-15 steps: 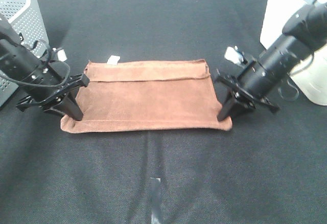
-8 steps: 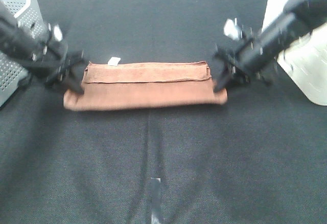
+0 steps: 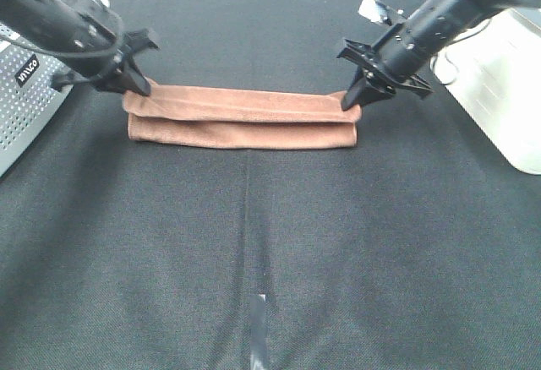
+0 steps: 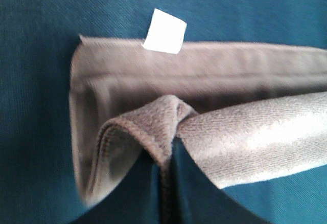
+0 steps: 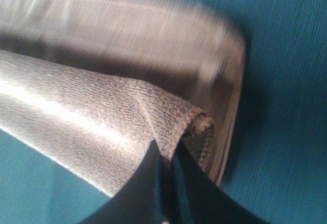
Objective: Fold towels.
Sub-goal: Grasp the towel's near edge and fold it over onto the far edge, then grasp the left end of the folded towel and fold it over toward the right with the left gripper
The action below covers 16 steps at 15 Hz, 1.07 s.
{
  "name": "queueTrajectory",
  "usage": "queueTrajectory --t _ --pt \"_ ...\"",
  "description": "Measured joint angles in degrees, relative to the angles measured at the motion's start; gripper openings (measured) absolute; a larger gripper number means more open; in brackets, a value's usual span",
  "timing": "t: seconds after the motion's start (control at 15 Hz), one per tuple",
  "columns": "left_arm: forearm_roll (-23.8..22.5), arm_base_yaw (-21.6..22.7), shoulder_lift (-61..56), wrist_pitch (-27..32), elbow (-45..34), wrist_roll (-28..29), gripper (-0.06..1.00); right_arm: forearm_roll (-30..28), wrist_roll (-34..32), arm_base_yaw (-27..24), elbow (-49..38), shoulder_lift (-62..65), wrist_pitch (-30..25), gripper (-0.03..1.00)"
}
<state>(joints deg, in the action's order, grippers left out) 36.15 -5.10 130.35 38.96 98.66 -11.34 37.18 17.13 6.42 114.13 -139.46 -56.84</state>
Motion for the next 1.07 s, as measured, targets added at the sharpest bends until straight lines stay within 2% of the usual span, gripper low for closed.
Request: queueTrajectory --t 0.2,0.27,0.33,0.4,0.47,0.53,0.6,0.67,0.87,1.07 --pt "-0.52 0.0 3.21 0.52 2.29 0.86 0.03 -0.29 -0.06 0.0 1.72 -2.69 0.06 0.0" --pt "-0.86 0.0 3.5 0.52 2.29 1.09 0.08 -0.34 -0.11 0.0 1.78 -3.04 0.06 0.0" --pt "-1.03 0.0 3.55 0.34 2.29 1.15 0.15 -0.34 -0.11 0.0 1.83 -3.04 0.06 0.05" --pt "-1.2 0.0 3.55 0.06 2.35 1.26 0.27 -0.34 -0.11 0.0 1.83 -3.04 0.06 0.15" --pt "-1.2 0.0 3.55 -0.06 2.58 1.43 0.49 0.0 -0.11 0.0 1.89 -3.04 0.0 0.41" --pt "-1.26 0.06 3.55 -0.06 2.58 1.49 0.61 0.06 -0.11 0.0 1.89 -3.04 -0.34 0.6" --pt "-1.55 0.06 3.55 0.23 2.58 1.49 0.69 0.06 -0.11 0.0 1.89 -2.98 -0.57 0.73" --pt "-2.35 0.06 3.55 0.69 2.58 1.49 0.74 0.06 -0.11 0.0 1.89 -2.81 -1.26 0.8" --pt "-5.44 0.06 3.55 1.26 2.58 1.49 0.76 0.06 -0.11 0.0 1.89 -2.35 -1.49 0.85" --pt "-5.67 0.06 3.84 -0.11 2.64 1.49 0.76 0.06 -0.11 0.0 1.89 -2.35 -1.49 0.85"
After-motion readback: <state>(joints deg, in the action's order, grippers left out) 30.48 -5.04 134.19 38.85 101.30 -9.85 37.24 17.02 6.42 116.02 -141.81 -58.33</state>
